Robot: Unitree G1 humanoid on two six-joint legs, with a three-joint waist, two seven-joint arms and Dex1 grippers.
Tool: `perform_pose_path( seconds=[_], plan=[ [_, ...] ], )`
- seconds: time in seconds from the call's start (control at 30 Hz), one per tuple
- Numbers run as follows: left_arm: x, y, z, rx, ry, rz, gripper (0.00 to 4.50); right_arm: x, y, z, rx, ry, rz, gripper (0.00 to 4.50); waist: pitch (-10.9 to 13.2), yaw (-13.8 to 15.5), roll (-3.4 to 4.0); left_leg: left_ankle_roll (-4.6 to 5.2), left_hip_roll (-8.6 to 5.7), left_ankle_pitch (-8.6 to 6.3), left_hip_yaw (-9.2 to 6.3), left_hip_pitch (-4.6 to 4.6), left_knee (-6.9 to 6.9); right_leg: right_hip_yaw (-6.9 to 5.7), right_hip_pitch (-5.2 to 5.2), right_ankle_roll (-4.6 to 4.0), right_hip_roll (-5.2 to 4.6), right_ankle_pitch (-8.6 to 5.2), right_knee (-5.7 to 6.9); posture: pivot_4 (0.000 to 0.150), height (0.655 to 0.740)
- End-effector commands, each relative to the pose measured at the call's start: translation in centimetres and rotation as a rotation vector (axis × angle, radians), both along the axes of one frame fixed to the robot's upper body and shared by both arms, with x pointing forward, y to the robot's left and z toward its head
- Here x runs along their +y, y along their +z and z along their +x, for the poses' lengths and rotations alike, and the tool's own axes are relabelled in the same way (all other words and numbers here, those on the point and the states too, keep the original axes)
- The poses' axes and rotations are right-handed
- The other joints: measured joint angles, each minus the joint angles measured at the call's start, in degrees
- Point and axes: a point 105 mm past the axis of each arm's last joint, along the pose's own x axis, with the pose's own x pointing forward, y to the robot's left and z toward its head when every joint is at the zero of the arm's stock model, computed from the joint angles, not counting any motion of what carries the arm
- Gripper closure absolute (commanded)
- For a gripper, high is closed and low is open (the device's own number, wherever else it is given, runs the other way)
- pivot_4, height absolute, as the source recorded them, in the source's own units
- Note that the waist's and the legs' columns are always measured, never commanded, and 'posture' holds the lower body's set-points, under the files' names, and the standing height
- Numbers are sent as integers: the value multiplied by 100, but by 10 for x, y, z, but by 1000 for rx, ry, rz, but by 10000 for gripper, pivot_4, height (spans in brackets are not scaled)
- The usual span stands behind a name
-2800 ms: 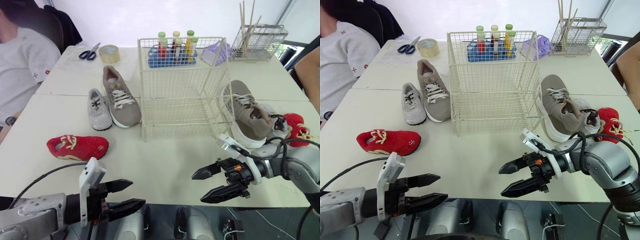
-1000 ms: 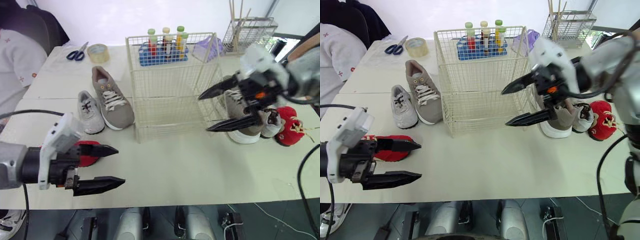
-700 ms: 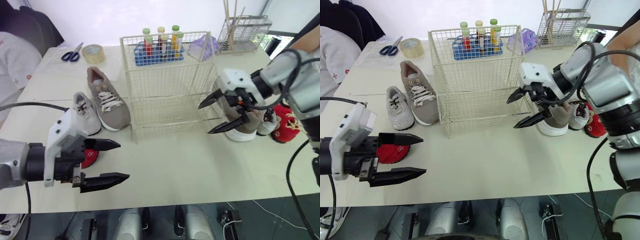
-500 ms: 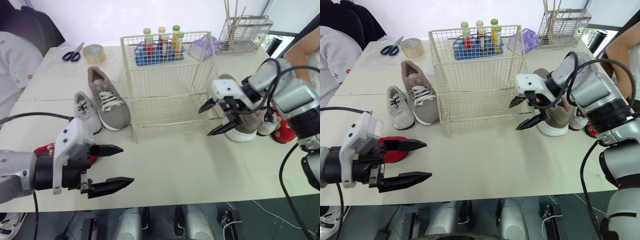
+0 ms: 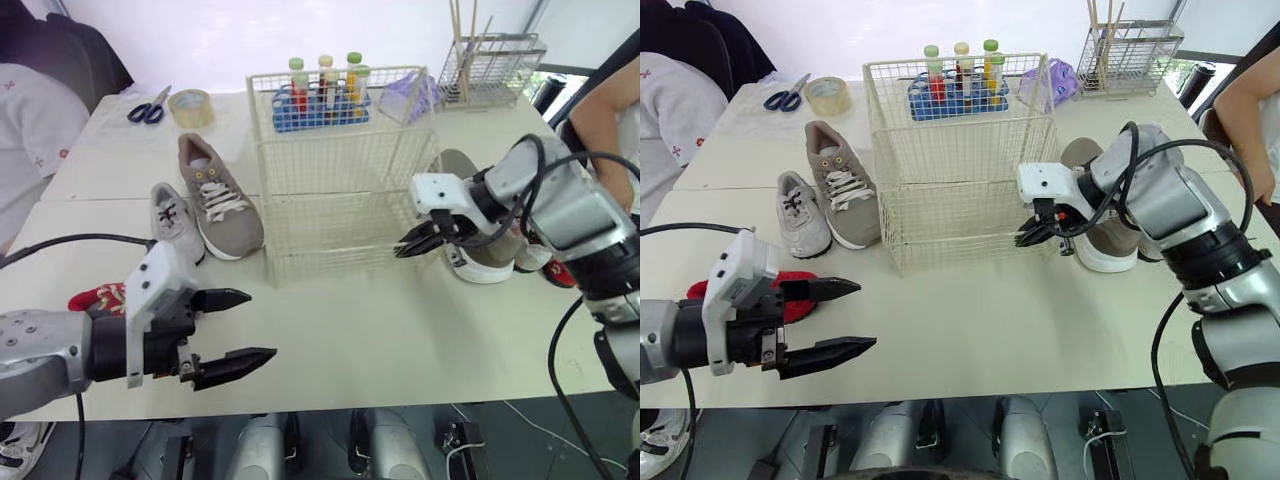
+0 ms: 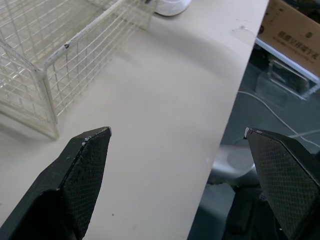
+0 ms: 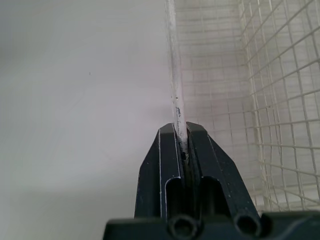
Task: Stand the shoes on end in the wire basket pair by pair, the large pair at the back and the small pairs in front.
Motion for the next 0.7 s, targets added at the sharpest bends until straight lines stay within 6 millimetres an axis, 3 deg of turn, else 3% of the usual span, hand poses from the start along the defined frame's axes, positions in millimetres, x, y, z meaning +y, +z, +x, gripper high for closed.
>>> perform_pose_path(
  seconds=[0.03, 0.13, 0.3, 0.7],
  plan=[
    [0, -1, 4, -10, -18, -16, 0, 1, 14, -19, -32, -116, 74, 44342, 0, 44, 0, 0, -1, 0, -1, -3, 0, -1, -1, 0, -1, 0, 0, 1500, 7400],
    [-3, -2, 10, -10, -58, -26, 0, 9, 12, -40, -22, -124, 108, 44342, 0, 94, -1, -1, -1, -1, -1, -1, 1, 0, -2, 0, -3, 0, 2, 1500, 7400],
    [-7, -2, 19, -14, -116, -21, 0, 15, 6, -52, -7, -102, 134, 44342, 0, 96, -2, -1, -1, -1, 0, -1, 0, 0, -3, 0, 0, 0, 3, 1500, 7400],
    [-12, -3, 22, -7, -160, -15, 0, 5, -6, -39, -118, -14, 73, 44342, 1, 54, -4, -1, 0, 2, 3, 7, 4, 4, -4, 1, 3, -1, 26, 1500, 7400]
  ],
)
